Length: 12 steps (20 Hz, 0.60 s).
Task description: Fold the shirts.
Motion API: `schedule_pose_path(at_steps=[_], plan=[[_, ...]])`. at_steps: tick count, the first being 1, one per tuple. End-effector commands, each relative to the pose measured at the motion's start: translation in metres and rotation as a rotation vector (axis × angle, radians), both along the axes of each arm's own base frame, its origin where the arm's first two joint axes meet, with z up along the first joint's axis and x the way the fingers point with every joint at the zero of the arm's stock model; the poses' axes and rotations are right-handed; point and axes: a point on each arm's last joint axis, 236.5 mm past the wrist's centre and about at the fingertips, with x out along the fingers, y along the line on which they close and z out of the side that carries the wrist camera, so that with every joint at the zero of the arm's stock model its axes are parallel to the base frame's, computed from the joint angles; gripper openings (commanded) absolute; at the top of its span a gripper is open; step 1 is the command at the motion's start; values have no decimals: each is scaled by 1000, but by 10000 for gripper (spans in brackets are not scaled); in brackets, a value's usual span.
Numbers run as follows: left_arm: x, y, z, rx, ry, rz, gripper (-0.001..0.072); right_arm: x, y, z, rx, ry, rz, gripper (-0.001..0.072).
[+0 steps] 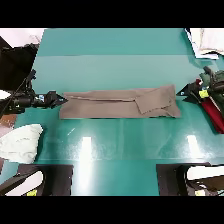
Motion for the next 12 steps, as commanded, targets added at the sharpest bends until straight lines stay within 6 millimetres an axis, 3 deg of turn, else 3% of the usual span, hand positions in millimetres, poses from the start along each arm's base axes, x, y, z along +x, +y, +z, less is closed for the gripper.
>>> schedule_pose_path(at_steps=[1, 5, 9, 11, 12], plan=[[-14, -9, 2, -31, 39, -52, 25, -3, 7, -25, 96, 36, 0, 669], [-15, -10, 2, -35, 44, -57, 24, -2, 28, -39, 117, 44, 72, 650], [-16, -13, 1, -38, 57, -55, 24, 11, 58, -34, 180, -10, 113, 650], [-20, -29, -2, -15, 50, -102, 24, 13, 63, -36, 163, -24, 129, 548], [-22, -41, -4, 2, 43, -126, 24, 16, 62, -37, 156, -33, 126, 537]])
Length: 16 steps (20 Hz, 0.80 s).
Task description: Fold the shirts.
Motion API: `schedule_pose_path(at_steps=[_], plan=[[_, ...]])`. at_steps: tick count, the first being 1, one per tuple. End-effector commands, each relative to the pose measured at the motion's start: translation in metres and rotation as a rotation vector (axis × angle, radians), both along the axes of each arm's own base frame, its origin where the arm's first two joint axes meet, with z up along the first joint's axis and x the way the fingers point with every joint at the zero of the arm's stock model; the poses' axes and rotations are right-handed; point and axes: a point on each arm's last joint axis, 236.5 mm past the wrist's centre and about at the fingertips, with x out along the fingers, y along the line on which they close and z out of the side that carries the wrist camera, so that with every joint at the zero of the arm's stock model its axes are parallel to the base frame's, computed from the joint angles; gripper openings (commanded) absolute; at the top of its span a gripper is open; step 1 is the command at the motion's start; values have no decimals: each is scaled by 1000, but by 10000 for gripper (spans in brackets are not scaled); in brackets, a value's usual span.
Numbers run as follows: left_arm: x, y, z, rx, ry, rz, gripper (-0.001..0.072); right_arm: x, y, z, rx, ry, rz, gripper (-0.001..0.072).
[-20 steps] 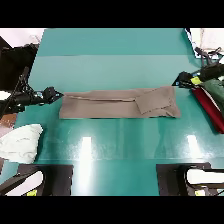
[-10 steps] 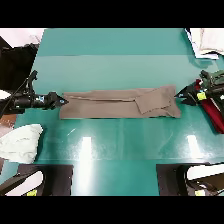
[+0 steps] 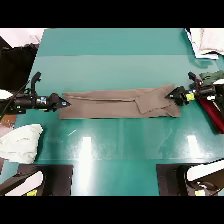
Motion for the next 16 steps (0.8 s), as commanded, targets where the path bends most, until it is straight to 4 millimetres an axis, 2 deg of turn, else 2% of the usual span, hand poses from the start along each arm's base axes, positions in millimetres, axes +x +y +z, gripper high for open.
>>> schedule_pose_path(at_steps=[1, 2, 3, 6, 8, 9, 11, 13, 16], plan=[[-2, -27, -6, 45, -17, -49, 24, 9, 7, -2, -4, -37, 5, 395], [-1, -37, -7, 60, -28, -55, 24, 10, 6, -2, -8, -41, 1, 183], [1, -47, -8, 68, -42, -58, 24, 10, 6, -2, -6, -44, 2, 40], [-4, -79, -7, 75, -71, -93, 23, 14, 2, 12, -21, -89, 1, 19], [-8, -97, -6, 79, -92, -124, 24, 17, 2, 33, -39, -139, 1, 18], [-4, -102, -4, 81, -101, -118, 24, 18, 5, 47, -49, -164, 14, 17], [12, -119, 4, 80, -124, -150, 24, 23, 17, 85, -43, -200, 55, 17], [27, -145, 11, 74, -136, -216, 24, 26, 39, 124, -44, -243, 115, 17], [51, -193, -3, 72, -113, -288, 24, 34, 84, 181, -64, -356, 193, 17]])
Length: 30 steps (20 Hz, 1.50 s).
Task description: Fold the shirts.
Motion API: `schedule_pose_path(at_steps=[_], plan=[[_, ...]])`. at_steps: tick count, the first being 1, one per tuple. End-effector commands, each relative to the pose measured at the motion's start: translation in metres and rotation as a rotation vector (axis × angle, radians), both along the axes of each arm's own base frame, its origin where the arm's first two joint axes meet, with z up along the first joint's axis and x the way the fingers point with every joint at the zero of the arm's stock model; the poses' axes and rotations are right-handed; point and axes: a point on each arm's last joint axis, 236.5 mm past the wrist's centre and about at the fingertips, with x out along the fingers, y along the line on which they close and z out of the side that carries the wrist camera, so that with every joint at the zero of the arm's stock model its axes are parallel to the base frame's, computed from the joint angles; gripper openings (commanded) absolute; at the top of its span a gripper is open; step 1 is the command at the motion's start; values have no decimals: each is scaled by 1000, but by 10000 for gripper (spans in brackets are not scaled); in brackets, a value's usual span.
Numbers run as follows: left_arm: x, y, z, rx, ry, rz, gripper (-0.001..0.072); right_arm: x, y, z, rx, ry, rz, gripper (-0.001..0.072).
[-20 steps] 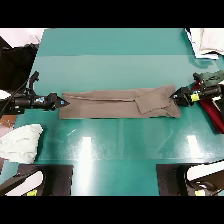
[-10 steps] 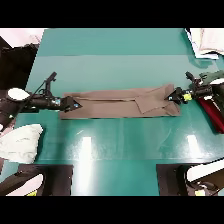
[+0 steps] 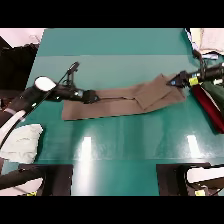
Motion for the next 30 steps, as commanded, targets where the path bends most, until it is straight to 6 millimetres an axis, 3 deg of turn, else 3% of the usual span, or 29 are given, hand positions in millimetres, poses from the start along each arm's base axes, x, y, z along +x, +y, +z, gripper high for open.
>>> schedule_pose_path(at_steps=[1, 4, 6, 10, 16, 19, 22, 25, 28, 30], plan=[[23, -55, -20, 13, 29, -73, 24, 0, 52, 67, -13, -106, 90, 17], [33, -93, -58, 24, 86, -111, 24, -1, 101, 111, -11, -205, 166, 17], [39, -109, -81, 28, 129, -110, 24, -5, 131, 135, -1, -259, 204, 17], [57, -110, -98, 44, 137, -62, 24, -17, 172, 164, 15, -342, 272, 17], [55, -106, -96, 86, 120, -104, 24, -18, 191, 156, 21, -333, 303, 17], [59, -91, -72, 145, 85, -185, 23, -15, 194, 145, 21, -309, 308, 16], [77, -51, -29, 220, -6, -190, 23, -9, 196, 135, 21, -291, 305, 16], [93, 27, 17, 359, -84, -113, 24, -7, 206, 125, 25, -278, 315, 17], [99, 102, 78, 414, -165, 10, 25, -8, 234, 121, 42, -297, 332, 17], [97, 141, 116, 424, -222, 89, 25, -14, 264, 117, 57, -316, 358, 17]])
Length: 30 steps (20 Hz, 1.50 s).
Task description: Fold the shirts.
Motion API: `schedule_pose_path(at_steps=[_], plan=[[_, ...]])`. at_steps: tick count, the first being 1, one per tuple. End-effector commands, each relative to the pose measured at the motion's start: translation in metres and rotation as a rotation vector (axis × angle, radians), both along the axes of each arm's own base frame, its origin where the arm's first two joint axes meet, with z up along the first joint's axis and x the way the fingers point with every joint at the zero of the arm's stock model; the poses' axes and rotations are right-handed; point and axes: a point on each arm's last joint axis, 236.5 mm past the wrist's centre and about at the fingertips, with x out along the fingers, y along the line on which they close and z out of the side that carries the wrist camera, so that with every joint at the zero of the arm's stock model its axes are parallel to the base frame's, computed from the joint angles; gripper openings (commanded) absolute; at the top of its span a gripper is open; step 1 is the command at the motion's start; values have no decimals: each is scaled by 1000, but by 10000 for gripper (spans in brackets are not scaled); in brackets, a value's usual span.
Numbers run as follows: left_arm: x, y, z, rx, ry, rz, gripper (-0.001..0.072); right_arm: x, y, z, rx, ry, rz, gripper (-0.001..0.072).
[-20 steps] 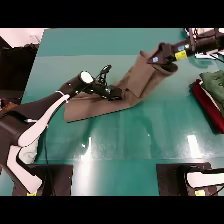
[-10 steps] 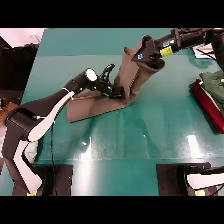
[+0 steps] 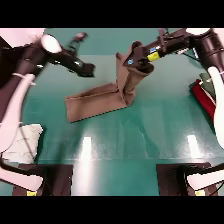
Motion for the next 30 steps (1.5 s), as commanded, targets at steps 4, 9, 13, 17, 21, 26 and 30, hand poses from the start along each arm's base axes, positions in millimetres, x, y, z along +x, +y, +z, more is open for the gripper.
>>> schedule_pose_path(at_steps=[4, 9, 13, 17, 21, 26, 30], plan=[[-22, 116, 92, 78, -148, 186, 25, -20, 100, -20, 52, -48, 76, 18], [-38, 128, 98, 91, -127, 196, 25, -56, 205, -62, 89, -174, 186, 340], [-39, 127, 97, 90, -120, 192, 26, -90, 255, -63, 130, -189, 278, 463], [-49, 126, 91, 100, -77, 175, 26, -59, 205, -39, 115, -192, 216, 463], [-49, 126, 90, 98, -73, 174, 25, -17, 93, -70, 7, -23, 132, 558], [-51, 119, 84, 70, -50, 163, 26, 17, -21, -163, -67, 348, -57, 662], [-52, 117, 80, 64, -38, 159, 26, 24, -29, -213, -64, 496, -122, 648]])
